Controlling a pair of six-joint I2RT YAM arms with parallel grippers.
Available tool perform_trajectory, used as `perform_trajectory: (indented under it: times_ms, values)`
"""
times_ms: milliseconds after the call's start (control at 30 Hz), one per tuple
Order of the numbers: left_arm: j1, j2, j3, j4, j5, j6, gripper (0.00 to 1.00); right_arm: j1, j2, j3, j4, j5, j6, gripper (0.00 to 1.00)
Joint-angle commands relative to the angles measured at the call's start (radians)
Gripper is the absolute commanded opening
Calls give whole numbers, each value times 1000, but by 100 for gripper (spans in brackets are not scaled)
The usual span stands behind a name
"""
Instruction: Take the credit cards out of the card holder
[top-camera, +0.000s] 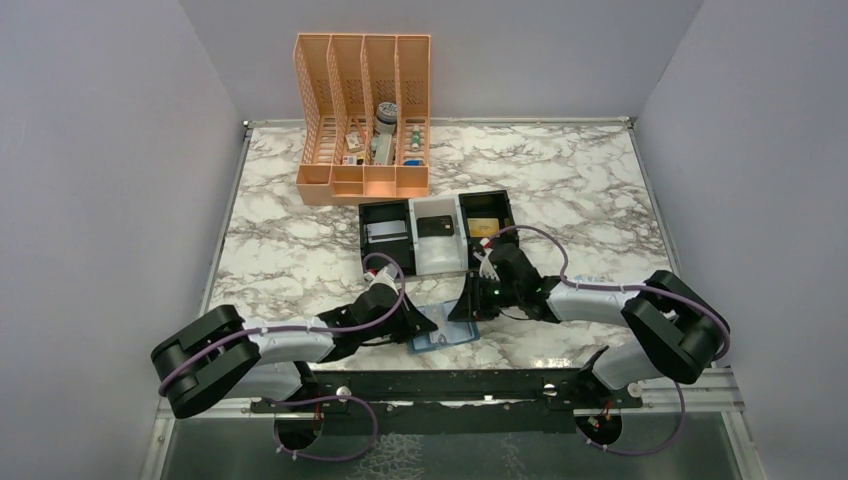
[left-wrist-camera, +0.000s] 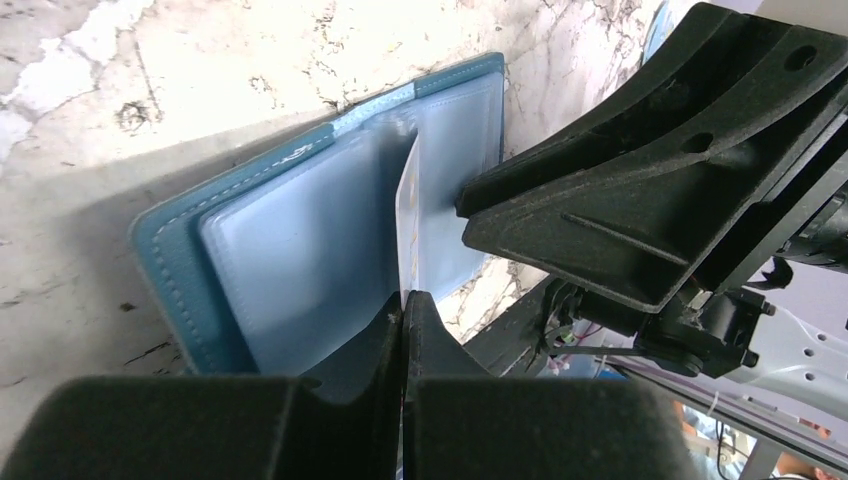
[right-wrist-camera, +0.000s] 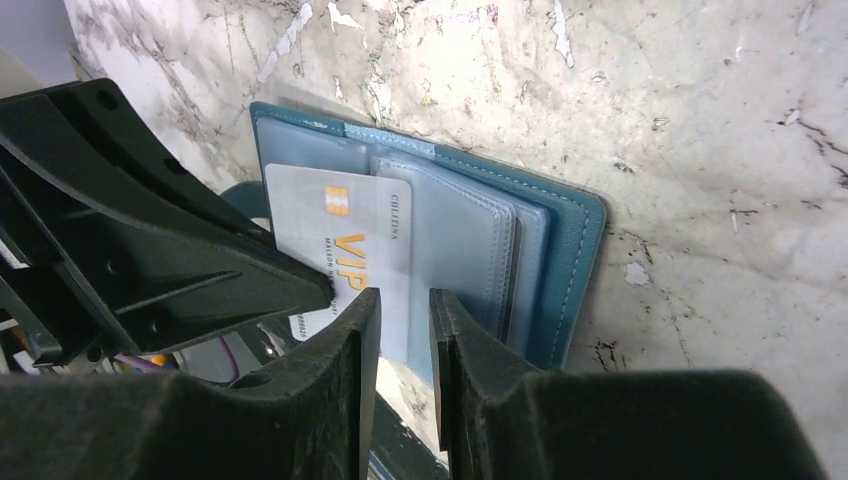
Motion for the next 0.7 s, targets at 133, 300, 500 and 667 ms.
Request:
perform_trajectory:
  times_ms: [133, 300, 500, 667]
  values:
    - [4, -96, 16, -233, -91, 31, 0, -5, -40, 2, -131, 86, -94, 27]
    - [5, -91, 21, -224, -86, 35, 0, -4, -98, 36, -95, -27, -138, 30]
    - [4, -65, 32, -207, -72, 43, 0, 7, -50, 45, 55, -218, -115, 32]
    - [6, -64, 47, -222, -67, 60, 0, 37, 60, 90, 46, -220, -124, 34]
